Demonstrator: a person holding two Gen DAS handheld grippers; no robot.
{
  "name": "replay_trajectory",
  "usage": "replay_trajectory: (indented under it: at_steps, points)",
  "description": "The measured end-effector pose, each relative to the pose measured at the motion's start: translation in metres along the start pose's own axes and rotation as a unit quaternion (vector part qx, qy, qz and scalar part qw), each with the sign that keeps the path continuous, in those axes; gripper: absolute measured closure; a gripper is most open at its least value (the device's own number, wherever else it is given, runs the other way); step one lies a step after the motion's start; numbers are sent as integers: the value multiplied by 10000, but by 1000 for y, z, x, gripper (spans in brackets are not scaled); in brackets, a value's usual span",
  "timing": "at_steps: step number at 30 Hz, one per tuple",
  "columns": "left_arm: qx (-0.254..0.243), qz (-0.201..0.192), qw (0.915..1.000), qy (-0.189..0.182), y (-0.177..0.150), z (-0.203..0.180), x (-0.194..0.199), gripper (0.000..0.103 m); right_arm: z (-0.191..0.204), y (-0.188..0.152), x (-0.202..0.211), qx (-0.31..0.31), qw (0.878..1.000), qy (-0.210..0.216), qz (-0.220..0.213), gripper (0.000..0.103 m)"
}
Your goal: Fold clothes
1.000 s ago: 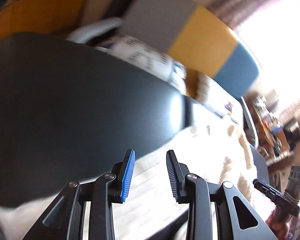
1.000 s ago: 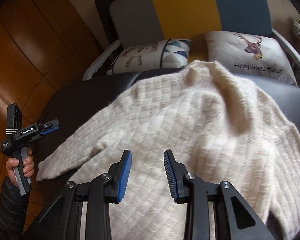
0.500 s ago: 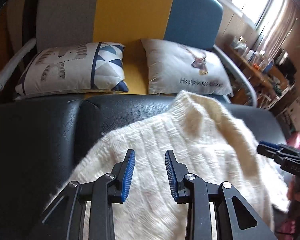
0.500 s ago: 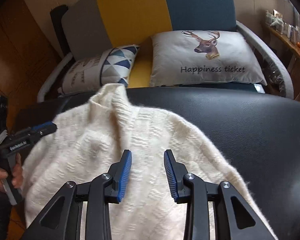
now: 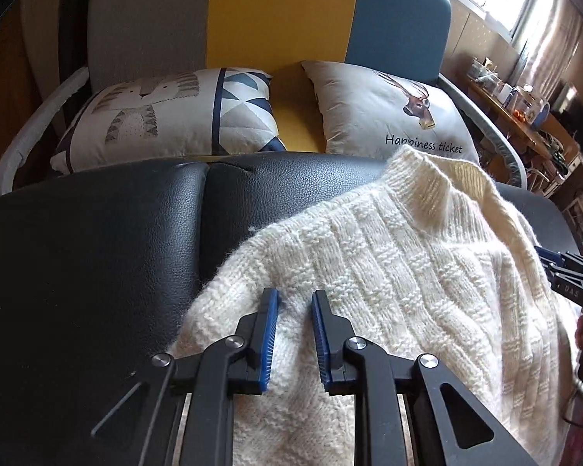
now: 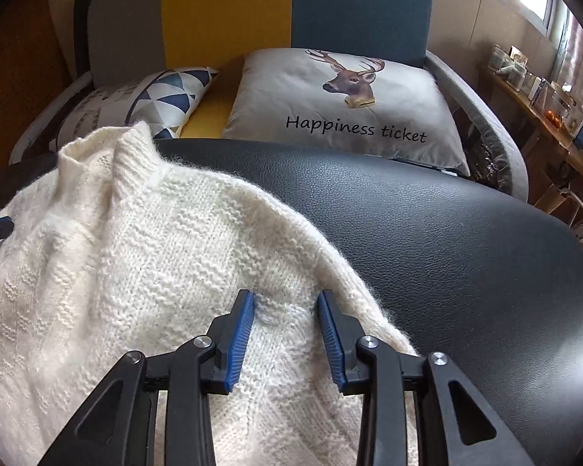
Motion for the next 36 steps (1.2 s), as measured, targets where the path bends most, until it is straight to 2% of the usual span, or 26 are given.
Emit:
replay_trajectory:
  at_steps: [5,8,11,15,18,22,24,25,26,28,31,34,36]
  points:
    - [631,-12,9977,-266,-6,26,26,83,2,3,11,-136,9997,-53,208,69]
    - [1244,-274,9911,-392,-27,65,70,83,23,5,55,22,9993,235,-291,67]
    - [1846,-437,9815,-272,-68,113,113,81,68,-6,90,324,9945,918,-379,67]
    - [2394,-436,9697,213,-151,175,158,81,143,-30,117,859,9837,1537,-370,67]
    - [2858,-372,9552,676,-216,214,187,81,201,-47,129,1181,9729,1966,-283,67]
    - [3547,-415,9254,1269,-295,262,226,81,274,-54,142,1654,9575,2354,-191,67]
    - [3898,-449,9114,1241,-325,279,237,79,307,-57,144,1850,9492,2542,-108,67]
    - [4058,-465,9049,1194,-338,286,241,70,322,-56,143,1926,9454,2630,-69,67]
    - [4200,-487,8990,1141,-349,293,245,57,338,-56,143,2003,9419,2695,-29,67]
    - [4346,-568,8934,986,-362,299,247,50,366,-58,141,2207,9356,2755,37,67]
    - [4248,-578,8997,820,-363,298,240,49,403,-59,126,2594,9348,2423,151,66]
    - [3843,-359,9159,1100,-356,289,220,48,425,-62,108,2920,9342,2031,261,66]
    - [3409,-312,9281,1463,-350,281,211,48,430,-64,97,3007,9357,1806,385,66]
Point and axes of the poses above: each gripper's, at about its wrist camera, not at the fingertips, and x roughly against the way its jaws point, z to its left, y to its top, the point moved 8 cm from there along -x, roughly the way its jaws point, and after that the axes turned 5 degrees about z, right-handed, at the moved point
